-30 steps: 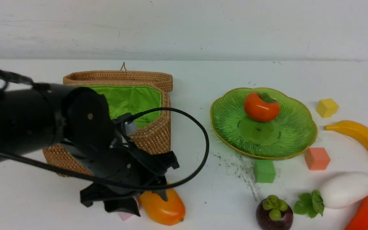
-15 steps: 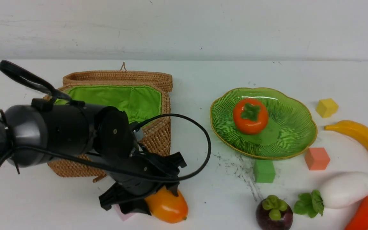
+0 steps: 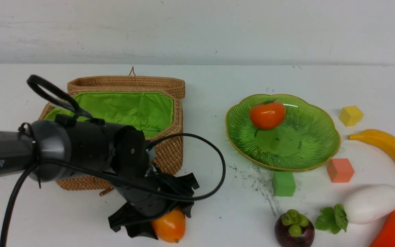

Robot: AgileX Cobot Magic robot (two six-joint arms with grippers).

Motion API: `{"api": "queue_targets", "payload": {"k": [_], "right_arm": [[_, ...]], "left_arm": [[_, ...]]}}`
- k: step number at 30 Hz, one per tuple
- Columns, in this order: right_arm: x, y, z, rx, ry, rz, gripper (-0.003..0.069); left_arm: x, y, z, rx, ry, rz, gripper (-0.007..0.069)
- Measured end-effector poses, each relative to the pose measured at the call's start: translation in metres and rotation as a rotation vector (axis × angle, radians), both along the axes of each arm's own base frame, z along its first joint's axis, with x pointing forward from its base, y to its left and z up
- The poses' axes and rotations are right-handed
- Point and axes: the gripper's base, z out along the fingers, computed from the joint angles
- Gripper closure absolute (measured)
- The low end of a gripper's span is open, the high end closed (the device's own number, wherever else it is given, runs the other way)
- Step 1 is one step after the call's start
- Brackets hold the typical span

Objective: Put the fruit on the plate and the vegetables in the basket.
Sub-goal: Grab a tomato with your left arm and place it on the plate on the right.

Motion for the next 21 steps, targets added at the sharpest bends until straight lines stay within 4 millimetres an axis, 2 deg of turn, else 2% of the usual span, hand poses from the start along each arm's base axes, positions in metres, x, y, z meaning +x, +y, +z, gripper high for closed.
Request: {"api": "queue_targets", "payload": {"k": [7,12,16,21], "right_arm": [[0.0,0.0,0.0,0.0,0.0,0.0,0.0417],[0.0,0.0,0.0,0.0,0.0,0.0,0.0417],[0.0,0.0,0.0,0.0,0.0,0.0,0.0417],[0.0,0.0,0.0,0.0,0.0,0.0,0.0417]], "left_arm": [[0.001,0.0,-0.001,0.0,-0.003,-0.001,0.0093],[0.0,0.0,0.0,0.002,0.002,-0.004,0.0093],[-0.003,0.001,0.006,-0.002,0.001,-0.007,0.0093],[-0.01,0.003,0.023,-0.017,-0.002,-0.031,0.0093]]}}
